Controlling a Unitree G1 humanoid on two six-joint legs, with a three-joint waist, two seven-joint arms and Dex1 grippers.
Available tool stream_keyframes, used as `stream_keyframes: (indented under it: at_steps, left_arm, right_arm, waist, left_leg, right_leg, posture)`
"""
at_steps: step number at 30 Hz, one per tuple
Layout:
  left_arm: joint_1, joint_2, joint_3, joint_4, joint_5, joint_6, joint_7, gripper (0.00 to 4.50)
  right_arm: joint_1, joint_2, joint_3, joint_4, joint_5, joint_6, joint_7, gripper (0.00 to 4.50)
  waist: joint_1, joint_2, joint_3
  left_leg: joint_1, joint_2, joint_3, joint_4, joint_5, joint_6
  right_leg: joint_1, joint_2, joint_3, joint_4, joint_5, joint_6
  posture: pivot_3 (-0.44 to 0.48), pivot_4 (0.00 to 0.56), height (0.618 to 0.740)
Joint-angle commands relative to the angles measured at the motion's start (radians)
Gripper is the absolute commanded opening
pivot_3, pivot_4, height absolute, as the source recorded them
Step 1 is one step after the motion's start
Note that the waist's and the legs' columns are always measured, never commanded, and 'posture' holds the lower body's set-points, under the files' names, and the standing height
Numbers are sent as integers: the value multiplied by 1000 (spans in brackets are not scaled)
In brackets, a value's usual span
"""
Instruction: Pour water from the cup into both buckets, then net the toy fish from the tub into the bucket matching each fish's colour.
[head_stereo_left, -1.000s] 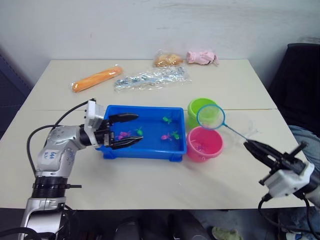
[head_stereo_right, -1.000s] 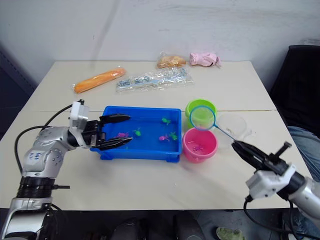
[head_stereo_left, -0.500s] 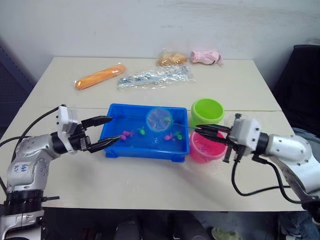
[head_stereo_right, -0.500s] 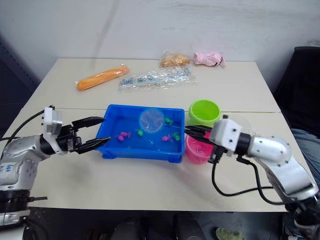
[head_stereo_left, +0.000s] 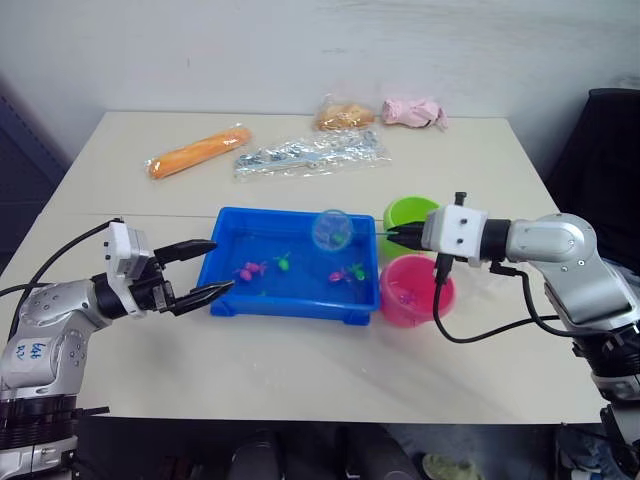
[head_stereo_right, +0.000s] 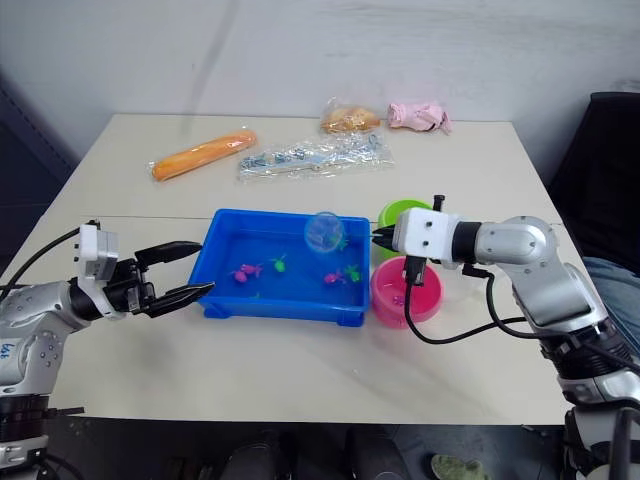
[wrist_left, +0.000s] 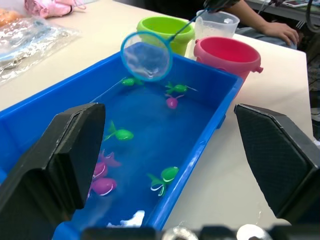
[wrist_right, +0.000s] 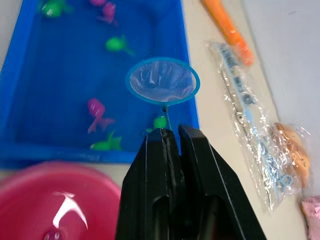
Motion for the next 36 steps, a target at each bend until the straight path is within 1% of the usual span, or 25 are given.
stream_keyframes:
  at_steps: [1, 5, 11, 23, 31, 36]
  left_arm:
    - [-4, 13, 3, -31, -10, -8, -6, 4442]
    - [-29, 16, -8, -15, -5, -10, -12, 4442]
    - [-51, 12, -24, 0, 2, -16, -21, 4442]
    - [-106, 16, -64, 60, 37, -55, -58, 4442]
    - [-105, 14, -67, 68, 40, -64, -64, 4442]
    - [-110, 13, -66, 77, 40, -71, -66, 4442]
  right_arm:
    - [-51, -25, -3, 21, -58, -61, 53, 0]
    - [-96, -16, 18, 59, -132, -105, 61, 0]
    - [-111, 0, 33, 81, -189, -146, 75, 0]
    - [-123, 30, 64, 48, -230, -135, 149, 0]
    - [-122, 35, 68, 26, -225, -156, 204, 0]
    - [-127, 35, 82, 9, -209, -174, 265, 0]
  waist:
    - [-3, 0, 0]
    - [-5, 0, 0]
    - [-5, 0, 0]
    - [-5, 0, 0]
    - [-6, 0, 0]
    - [-6, 0, 0]
  left_leg:
    - [0, 0, 0, 0, 0, 0]
    - [0, 0, 0, 0, 0, 0]
    - [0, 0, 0, 0, 0, 0]
    - [0, 0, 0, 0, 0, 0]
    - [0, 0, 0, 0, 0, 0]
    - [1, 0, 0, 0, 0, 0]
  right_leg:
    - [0, 0, 0, 0, 0, 0]
    - [0, 0, 0, 0, 0, 0]
    - [0, 0, 0, 0, 0, 0]
    - [0, 0, 0, 1, 0, 0]
    - [0, 0, 0, 1, 0, 0]
    - [0, 0, 0, 1, 0, 0]
  posture:
    - [0, 150, 740]
    - [0, 150, 740]
    - [0, 150, 740]
    - [0, 150, 740]
    - [0, 150, 740]
    - [0, 150, 740]
